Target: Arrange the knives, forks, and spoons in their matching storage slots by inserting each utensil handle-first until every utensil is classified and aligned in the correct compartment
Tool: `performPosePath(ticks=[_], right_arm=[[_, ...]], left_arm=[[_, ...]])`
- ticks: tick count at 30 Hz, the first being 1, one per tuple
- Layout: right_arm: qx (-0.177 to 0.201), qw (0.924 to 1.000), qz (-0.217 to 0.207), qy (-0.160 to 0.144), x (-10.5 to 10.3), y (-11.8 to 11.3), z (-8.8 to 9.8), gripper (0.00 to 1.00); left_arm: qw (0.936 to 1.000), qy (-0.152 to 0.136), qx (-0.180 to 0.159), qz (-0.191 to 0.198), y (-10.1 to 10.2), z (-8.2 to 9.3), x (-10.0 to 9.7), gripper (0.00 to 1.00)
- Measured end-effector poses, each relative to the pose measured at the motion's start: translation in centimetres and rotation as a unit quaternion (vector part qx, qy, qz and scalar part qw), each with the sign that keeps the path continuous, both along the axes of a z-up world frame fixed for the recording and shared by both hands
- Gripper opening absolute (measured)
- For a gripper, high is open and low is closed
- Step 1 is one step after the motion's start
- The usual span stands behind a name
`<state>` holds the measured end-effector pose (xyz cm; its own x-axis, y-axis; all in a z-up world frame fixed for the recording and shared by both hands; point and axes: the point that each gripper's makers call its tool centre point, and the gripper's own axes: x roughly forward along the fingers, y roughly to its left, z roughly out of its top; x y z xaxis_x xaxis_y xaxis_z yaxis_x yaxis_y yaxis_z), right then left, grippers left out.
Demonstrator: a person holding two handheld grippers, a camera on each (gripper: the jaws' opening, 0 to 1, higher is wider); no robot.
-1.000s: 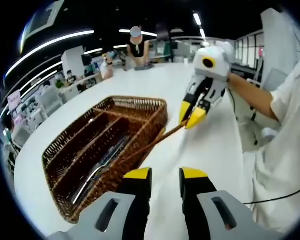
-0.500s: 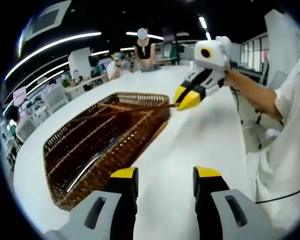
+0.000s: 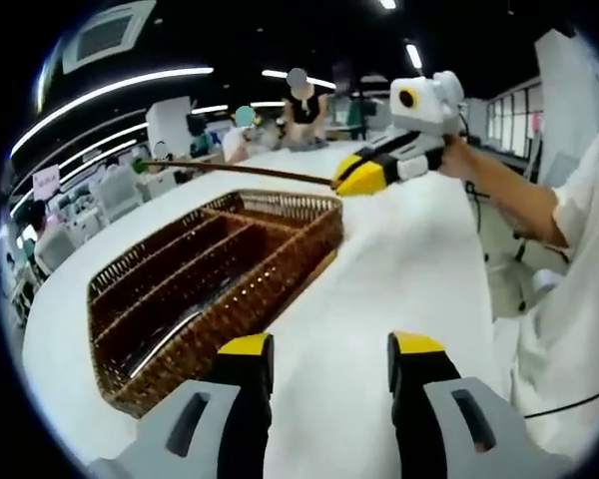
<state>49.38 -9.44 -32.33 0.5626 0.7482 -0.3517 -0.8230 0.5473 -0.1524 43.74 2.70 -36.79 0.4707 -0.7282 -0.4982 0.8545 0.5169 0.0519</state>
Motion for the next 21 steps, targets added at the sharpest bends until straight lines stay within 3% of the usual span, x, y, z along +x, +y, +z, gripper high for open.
performPosePath(ticks=[13,21], right_arm=[[0.017,0.9976,-0.067,0.000,2.2,-1.4,0.5,0.05],[0.014,0.9964,-0.084,0.001,2.8,-1.6,0.4,0.05]], left_arm=[[1.0000,0.007,-0.003,0.003,0.1,-0.7,-0.4,0.51],[0.9999,0.000,0.001,0.013,0.4,-1.0,-0.3,0.63]])
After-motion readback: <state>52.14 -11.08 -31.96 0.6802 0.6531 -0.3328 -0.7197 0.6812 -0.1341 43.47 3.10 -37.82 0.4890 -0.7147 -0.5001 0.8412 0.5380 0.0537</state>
